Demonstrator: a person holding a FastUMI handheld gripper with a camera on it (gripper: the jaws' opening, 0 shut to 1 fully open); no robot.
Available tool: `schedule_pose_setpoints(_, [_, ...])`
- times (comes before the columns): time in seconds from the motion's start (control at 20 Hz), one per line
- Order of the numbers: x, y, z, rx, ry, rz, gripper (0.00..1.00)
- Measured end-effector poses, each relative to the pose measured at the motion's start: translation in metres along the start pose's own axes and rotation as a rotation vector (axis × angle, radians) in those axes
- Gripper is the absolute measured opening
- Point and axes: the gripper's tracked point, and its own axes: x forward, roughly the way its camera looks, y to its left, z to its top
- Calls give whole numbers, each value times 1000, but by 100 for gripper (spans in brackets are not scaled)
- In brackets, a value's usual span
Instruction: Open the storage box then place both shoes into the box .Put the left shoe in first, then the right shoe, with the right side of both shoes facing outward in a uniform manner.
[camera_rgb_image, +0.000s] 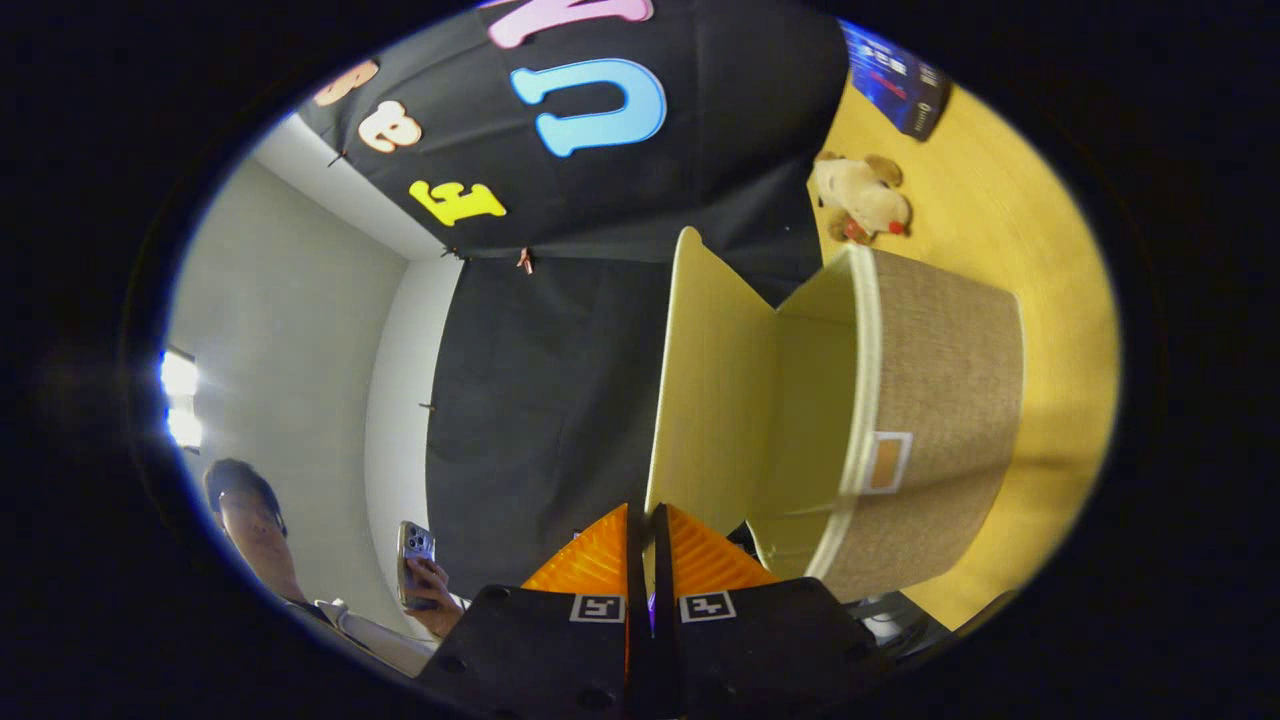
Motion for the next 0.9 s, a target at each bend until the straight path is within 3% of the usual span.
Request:
schedule_pose_setpoints(0.6, [125, 49, 1, -233, 17, -129, 7])
schedule_pose_setpoints(0.9, [188, 39, -9, -249, 26, -221, 7])
